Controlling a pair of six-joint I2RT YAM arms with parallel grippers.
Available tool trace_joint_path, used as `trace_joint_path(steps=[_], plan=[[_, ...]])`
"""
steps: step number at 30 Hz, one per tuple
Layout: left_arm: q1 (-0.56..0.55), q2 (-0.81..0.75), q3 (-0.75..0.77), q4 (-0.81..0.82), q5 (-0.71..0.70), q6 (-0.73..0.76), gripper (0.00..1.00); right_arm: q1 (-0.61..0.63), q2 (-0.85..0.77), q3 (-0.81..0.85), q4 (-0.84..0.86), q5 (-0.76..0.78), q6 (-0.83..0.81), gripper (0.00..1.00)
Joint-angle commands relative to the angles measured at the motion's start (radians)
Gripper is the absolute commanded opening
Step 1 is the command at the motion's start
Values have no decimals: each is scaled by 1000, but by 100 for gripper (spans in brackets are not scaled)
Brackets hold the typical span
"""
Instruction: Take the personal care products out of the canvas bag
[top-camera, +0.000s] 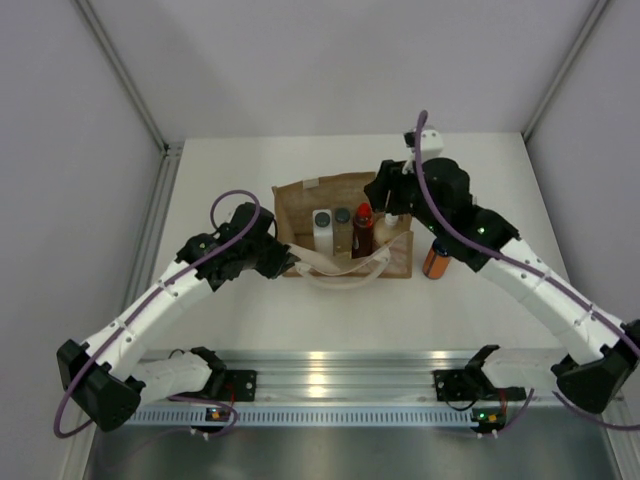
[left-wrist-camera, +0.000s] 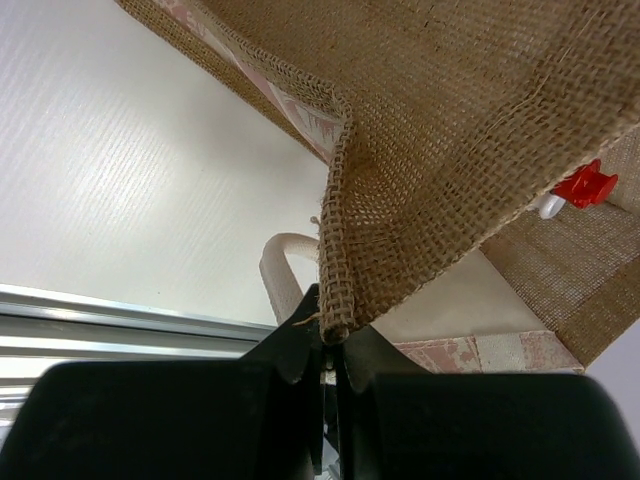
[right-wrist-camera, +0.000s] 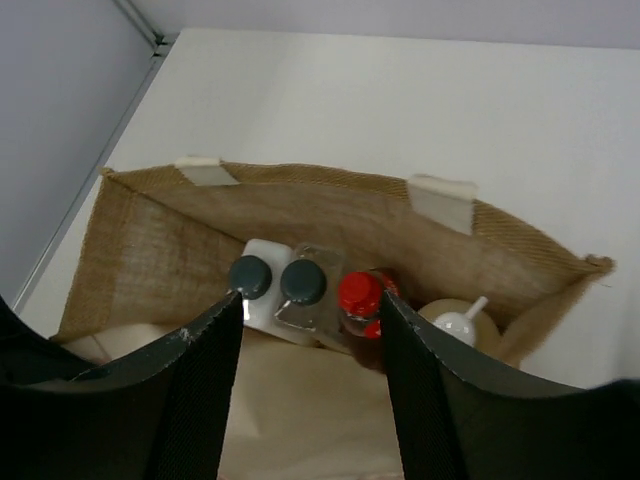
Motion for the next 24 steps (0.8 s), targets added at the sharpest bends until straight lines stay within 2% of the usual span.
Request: trace_joint_path(steps=[1,6,11,16,22,24], plan=[[0,-2,-11,-22,10,-36,0,136,84,113,-82,93,62,54],[0,-8,-11,-24,7,-44,0,217,199,204,-91,119,108,53],[0,-5,-11,-24,12,-47,0,243,360,340,-217,147,120,52],[0,-12,-19,-24,9,-42,0,255,504,507,-358,119,143,45],[0,-14,-14,-24,9,-30,0,269,526,547,-458,266,152,45],[0,-14,-16,-24,7,-27,0,258,537,564,-500,272,137,45]])
